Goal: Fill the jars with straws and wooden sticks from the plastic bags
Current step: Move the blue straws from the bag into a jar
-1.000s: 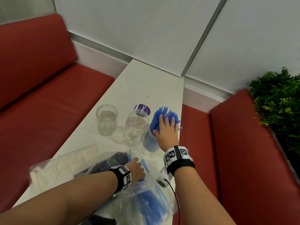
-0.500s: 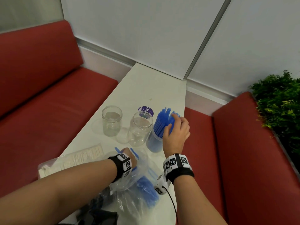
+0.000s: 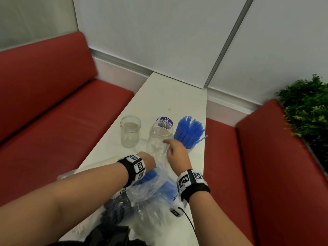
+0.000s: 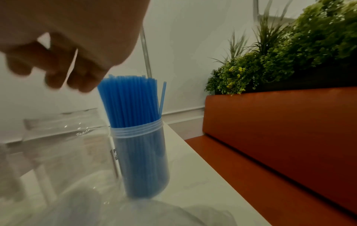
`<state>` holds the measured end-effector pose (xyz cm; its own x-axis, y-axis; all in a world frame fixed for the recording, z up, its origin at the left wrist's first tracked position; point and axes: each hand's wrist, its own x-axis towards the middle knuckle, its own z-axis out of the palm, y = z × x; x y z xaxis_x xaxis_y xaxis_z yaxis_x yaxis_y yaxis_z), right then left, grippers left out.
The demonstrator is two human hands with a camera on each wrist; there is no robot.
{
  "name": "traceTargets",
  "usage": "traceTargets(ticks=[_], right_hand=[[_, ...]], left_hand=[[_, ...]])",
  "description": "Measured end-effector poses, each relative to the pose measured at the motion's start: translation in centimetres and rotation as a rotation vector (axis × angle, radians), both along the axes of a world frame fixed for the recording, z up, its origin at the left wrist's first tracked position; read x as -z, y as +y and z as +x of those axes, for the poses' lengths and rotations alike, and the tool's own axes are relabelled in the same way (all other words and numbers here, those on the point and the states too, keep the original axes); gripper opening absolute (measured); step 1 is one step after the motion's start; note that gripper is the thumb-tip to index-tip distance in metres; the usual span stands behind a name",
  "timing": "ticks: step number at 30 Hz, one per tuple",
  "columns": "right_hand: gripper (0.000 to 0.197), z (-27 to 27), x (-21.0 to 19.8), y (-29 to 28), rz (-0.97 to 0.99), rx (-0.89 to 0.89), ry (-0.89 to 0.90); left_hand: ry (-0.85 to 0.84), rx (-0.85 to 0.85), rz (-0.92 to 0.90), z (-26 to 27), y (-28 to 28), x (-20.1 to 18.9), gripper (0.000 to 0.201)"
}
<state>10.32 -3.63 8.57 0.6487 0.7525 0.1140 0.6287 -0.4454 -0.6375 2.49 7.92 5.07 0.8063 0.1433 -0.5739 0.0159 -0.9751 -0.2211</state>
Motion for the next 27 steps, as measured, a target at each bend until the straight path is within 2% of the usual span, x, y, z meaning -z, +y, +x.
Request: traceTargets(ticks=[3, 7, 9, 10, 12, 14, 15, 17, 19, 21, 23, 25, 27], right_hand=[[0.053, -1.4, 1.6, -0.1, -0.323, -0.11, 0.17], [0.057, -2.6, 3.4, 0.0, -0.454, -0.13, 0.233], [0.055, -2.6, 3.9, 0.2, -0.463, -0.106, 0.278], [0.046, -2.7, 4.1, 0.3, -0.446, -0.084, 0.296], [0.017, -2.8, 4.0, 0.4, -0.342, -0.028, 0.334], [0.029, -2.7, 3.7, 0.3, -0.125, 0.006, 0.423], [0.027, -2.7, 3.3, 0.3, 0.011, 0.029, 0.486], [0.022, -2.9, 1.9, 0.3, 0.194, 0.041, 0.566], [0.034, -2.9, 0.5, 0.6, 0.282, 0.063, 0.601], [0.034, -2.5, -0.9, 1.1, 0.358, 0.082, 0.629], [0.02, -2.0, -2.3, 1.6, 0.381, 0.079, 0.641], [0.022, -1.5, -3.5, 1.7, 0.417, 0.06, 0.679], [0.032, -0.9, -4.8, 1.3, 0.471, 0.052, 0.703]], left_hand=[[-0.034, 0.021, 0.062, -0.2, -0.3, -1.9, 0.028], [-0.083, 0.022, 0.08, 0.2, -0.9, -5.0, 0.025], [-0.075, 0.015, 0.099, 0.6, -1.5, -7.2, 0.024], [-0.075, 0.039, 0.112, 0.8, -1.8, -8.3, 0.021], [-0.107, 0.117, 0.158, 1.0, -2.5, -10.6, 0.013], [-0.184, 0.163, 0.139, 1.3, -2.7, -13.2, 0.009], [-0.24, 0.148, 0.072, 1.6, -2.5, -14.5, 0.018], [-0.388, 0.076, -0.176, 2.1, -1.4, -16.8, 0.043], [-0.572, 0.015, -0.435, 2.6, -0.3, -18.1, 0.058], [-0.662, -0.026, -0.589, 2.6, 0.1, -17.8, 0.056], [-0.68, -0.082, -0.745, 2.4, -0.1, -16.9, 0.046], [-0.785, -0.21, -1.083, 2.1, -0.4, -16.6, 0.044], [-0.984, -0.433, -1.481, 2.1, 0.2, -16.7, 0.049]])
